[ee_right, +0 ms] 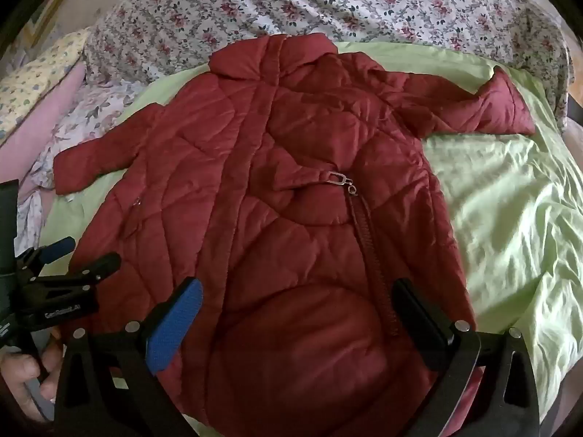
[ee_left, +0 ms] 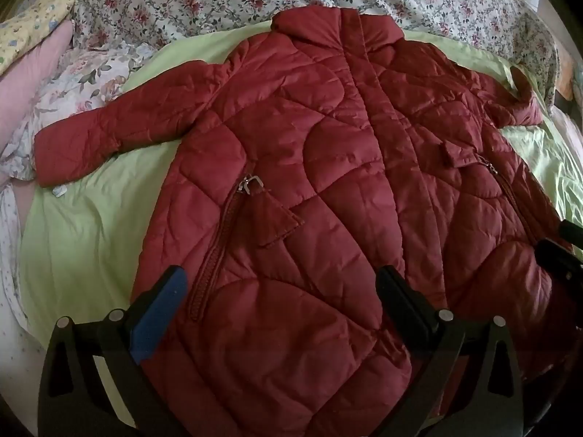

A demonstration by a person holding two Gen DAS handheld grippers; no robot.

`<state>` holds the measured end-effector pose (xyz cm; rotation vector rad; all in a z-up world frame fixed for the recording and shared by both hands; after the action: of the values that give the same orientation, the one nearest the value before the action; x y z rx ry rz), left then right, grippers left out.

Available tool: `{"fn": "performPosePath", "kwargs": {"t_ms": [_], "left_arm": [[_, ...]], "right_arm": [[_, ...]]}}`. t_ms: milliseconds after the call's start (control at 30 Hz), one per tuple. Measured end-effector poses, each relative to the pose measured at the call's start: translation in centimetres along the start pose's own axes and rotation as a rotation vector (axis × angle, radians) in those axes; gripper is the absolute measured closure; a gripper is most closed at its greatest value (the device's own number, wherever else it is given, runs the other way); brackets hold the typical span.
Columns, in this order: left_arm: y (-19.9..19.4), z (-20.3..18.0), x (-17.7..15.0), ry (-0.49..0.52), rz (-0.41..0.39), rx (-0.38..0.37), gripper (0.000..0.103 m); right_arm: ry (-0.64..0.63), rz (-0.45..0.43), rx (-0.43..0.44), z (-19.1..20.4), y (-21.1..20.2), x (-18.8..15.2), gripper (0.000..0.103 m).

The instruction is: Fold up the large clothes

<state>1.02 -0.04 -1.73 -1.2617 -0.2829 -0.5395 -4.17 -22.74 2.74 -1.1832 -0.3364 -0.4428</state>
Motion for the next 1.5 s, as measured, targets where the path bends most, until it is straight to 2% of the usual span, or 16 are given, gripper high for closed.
{"fn": "performPosePath", "kwargs": {"t_ms": [200,367,800,900,1067,1133,1300,1500], "left_arm": [[-0.1,0.1,0.0,0.006,0.002,0.012,0.0],[0.0,0.1,0.1,-0.011,0.003,-0.022,0.0],[-0.3,0.2,0.1,-0.009,-0.016,-0.006,0.0],[0.0,0.1,0.2,0.012,0.026,0.002,0.0],[0.3,0.0,0.2,0.015,0.028,0.0,0.0],[0.5,-0.1,0.2,0.032,0.063,0.002,0.0],[0.7,-0.4,0.5,0.052,0.093,-0.006,0.0],[0.7,-0.5,1.5,0.041,0.066,-0.032,0.0]], "right_arm": [[-0.001,-0.001,0.007,0.1,0.0,0.0,0.0],[-0.004,-0.007,0.009,0.3,-0.2,0.0,0.0],[0.002,-0.01,0.023,0.3,-0.4,0.1,0.0],[0.002,-0.011,0.023,0.2,-0.4,0.1,0.0],[0.008,-0.012,0.023,0.1,-0.4,0.2,0.0],[0.015,-0.013,0.02,-0.2,-0.5,0.4,0.0],[0.038,-0.025,0.013,-1.2,-1.0,0.8,0.0],[0.057,-0.046,0.008,-2.5,-1.7,1.5,0.0]]}}
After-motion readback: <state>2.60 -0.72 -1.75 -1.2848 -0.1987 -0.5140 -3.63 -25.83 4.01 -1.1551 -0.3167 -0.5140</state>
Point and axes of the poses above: each gripper's, at about its wrist camera, not at the fingertips, and y roughly the way its jaws point, z to its left, x to its top, the point moved 2 cm from there along y, roughly the way its jaws point, and after that the axes turned 12 degrees about x, right-handed, at the moved point
